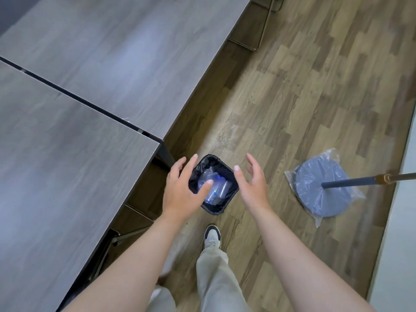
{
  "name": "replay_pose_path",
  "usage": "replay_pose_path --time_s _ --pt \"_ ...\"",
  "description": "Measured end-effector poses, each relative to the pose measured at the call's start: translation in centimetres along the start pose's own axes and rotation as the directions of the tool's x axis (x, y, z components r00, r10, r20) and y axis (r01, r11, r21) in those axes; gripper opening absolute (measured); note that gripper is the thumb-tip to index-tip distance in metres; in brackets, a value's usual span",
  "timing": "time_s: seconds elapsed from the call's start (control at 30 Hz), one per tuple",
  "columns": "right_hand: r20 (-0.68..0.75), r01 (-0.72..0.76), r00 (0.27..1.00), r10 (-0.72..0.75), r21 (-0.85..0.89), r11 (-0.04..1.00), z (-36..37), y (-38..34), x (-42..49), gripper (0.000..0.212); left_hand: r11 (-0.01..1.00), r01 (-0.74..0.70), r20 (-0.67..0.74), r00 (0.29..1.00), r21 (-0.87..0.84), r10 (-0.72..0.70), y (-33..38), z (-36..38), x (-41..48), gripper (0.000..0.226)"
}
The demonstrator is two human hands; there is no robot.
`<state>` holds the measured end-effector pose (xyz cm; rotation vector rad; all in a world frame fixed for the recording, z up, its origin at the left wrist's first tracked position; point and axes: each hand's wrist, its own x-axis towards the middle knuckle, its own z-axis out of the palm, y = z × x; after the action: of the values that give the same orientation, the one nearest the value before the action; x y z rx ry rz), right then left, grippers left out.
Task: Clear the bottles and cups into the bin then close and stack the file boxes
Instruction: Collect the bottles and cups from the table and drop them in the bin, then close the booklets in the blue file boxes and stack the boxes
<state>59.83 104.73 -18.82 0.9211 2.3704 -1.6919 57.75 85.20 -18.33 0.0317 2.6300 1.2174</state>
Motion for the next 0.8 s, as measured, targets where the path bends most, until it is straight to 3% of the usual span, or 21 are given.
replay_pose_path --time_s 0.27,0.43,0.63,0.8 --pt "0.076 0.212 0.973 -0.22 0.106 0.972 -0.9 -10.4 -1.7 0.061 0.992 -0.129 -0.196 0.972 -0.007 0.125 5.9 -6.3 0.4 0.068" --pt "0.154 0.327 0.925 -0.346 0.139 0.935 0.0 -16.9 -3.6 0.055 0.989 -0.139 -0.362 0.925 -0.047 0.112 7.4 -12.8 -0.3 0.066" --pt "0.345 0.441 0.806 -0.481 0.193 0.876 5.8 -23.5 -7.1 0.06 0.999 -0.05 -0.585 0.811 -0.022 0.028 4.9 -22.3 -5.4 0.065" --pt "0.499 0.503 0.657 -0.565 0.268 0.822 12.4 -27.5 -13.9 0.058 0.996 0.092 -0.742 0.667 0.002 -0.061 1.0 -29.7 -14.6 0.068"
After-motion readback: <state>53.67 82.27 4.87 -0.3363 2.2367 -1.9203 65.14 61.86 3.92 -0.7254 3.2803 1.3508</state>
